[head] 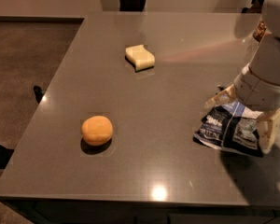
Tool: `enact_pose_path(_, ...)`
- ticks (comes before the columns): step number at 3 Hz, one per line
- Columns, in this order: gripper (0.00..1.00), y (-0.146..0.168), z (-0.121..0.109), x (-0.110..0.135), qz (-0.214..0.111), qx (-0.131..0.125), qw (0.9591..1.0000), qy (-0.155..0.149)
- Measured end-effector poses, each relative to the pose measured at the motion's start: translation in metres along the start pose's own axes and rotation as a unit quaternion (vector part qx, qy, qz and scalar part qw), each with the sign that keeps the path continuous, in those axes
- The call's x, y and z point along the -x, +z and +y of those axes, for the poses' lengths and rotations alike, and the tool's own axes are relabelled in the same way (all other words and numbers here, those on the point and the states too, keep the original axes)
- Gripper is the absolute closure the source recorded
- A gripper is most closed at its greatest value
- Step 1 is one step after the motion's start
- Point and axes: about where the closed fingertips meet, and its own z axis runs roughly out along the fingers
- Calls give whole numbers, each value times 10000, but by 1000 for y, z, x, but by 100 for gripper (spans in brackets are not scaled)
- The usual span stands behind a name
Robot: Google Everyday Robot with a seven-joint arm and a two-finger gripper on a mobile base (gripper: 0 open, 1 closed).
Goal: Move blue chip bag near orange
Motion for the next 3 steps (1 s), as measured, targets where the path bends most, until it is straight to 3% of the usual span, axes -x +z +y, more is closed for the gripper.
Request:
enact_pose_path(1, 38, 3, -4, 2, 1, 74, 9999, 101)
enact_pose_path(3, 85, -11, -24, 31, -116, -198, 9980, 595)
